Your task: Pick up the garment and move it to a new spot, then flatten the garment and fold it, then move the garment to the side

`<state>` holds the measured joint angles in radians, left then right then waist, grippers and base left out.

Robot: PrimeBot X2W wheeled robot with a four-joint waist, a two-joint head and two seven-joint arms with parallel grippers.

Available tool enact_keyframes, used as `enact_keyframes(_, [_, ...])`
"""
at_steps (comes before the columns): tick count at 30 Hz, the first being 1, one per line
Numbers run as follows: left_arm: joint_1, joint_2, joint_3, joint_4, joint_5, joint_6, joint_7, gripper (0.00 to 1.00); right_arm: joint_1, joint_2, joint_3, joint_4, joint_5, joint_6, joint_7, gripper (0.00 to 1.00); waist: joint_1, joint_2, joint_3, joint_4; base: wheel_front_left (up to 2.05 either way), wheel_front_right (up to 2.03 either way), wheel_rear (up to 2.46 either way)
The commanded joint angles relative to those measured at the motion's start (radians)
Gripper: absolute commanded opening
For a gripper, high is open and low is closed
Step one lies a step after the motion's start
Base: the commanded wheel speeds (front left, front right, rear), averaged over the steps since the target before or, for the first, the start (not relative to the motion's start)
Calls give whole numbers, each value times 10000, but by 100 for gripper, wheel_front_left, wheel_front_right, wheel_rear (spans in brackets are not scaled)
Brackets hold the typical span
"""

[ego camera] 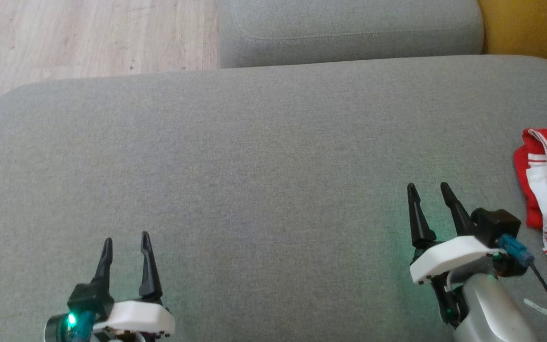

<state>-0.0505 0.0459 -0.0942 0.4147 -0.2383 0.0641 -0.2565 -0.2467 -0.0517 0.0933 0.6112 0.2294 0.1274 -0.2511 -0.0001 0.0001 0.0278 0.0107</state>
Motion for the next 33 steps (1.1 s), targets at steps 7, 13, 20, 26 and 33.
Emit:
enact_keyframes(7, [199,-2,20,86,-67,-216,12,0,159,8,42,129,100,0,9,0,1,-1,-129,-36,0,0,0])
enact_keyframes(13, [332,-8,81,472,-414,-260,145,0,475,34,-39,453,439,1,138,0,1,-1,-138,-40,0,0,0])
enact_keyframes(20, [291,-5,184,337,-1186,-357,340,0,540,33,-147,203,1212,3,333,0,1,-1,-145,-43,0,0,0])
enact_keyframes(26, [259,-3,269,216,-1845,-440,502,0,594,32,-239,-10,1872,4,497,0,1,-1,-150,-47,0,0,0])
enact_keyframes(33, [217,0,363,105,-2500,-523,673,0,641,31,-336,-216,2530,6,668,0,1,-1,-155,-50,0,0,0])
